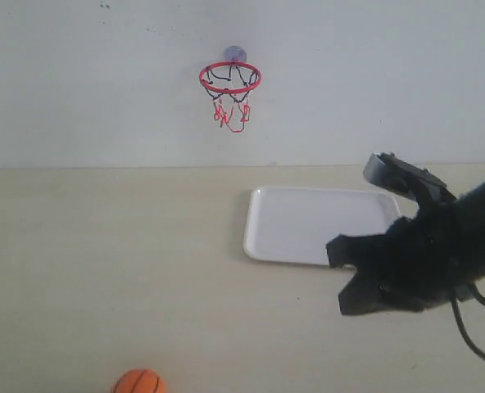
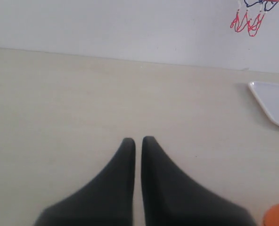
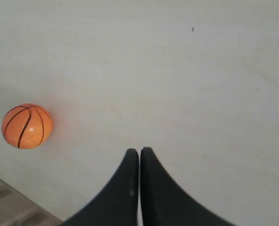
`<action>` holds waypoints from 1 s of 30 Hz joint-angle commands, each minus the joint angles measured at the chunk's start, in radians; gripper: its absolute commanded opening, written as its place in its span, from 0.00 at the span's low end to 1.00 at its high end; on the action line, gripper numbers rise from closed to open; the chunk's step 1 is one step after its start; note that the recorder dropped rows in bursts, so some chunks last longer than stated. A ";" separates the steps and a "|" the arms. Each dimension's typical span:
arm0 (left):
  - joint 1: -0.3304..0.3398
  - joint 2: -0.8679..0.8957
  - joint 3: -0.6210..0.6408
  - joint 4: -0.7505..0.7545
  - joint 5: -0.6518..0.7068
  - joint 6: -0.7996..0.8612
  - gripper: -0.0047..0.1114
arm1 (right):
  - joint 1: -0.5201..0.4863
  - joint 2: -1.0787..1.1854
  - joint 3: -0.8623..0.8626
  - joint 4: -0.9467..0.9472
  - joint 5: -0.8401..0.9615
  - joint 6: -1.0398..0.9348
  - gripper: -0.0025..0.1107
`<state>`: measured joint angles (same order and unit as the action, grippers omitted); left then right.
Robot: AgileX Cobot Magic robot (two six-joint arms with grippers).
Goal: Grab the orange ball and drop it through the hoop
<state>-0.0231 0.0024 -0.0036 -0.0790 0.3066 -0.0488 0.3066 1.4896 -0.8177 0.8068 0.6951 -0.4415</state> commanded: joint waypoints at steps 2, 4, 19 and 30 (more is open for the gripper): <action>0.002 -0.002 0.004 0.001 -0.002 0.005 0.08 | 0.034 -0.143 0.184 0.032 -0.077 -0.013 0.02; 0.002 -0.002 0.004 0.001 -0.002 0.005 0.08 | 0.051 -0.174 0.236 0.052 -0.076 -0.013 0.02; 0.002 -0.002 0.004 0.001 -0.002 0.005 0.08 | 0.065 -0.199 0.328 0.094 -0.028 -0.014 0.02; 0.002 -0.002 0.004 0.001 -0.002 0.005 0.08 | 0.065 -0.236 0.329 0.106 -0.181 0.018 0.02</action>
<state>-0.0231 0.0024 -0.0036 -0.0790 0.3066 -0.0488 0.3686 1.2914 -0.4928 0.9085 0.5367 -0.4354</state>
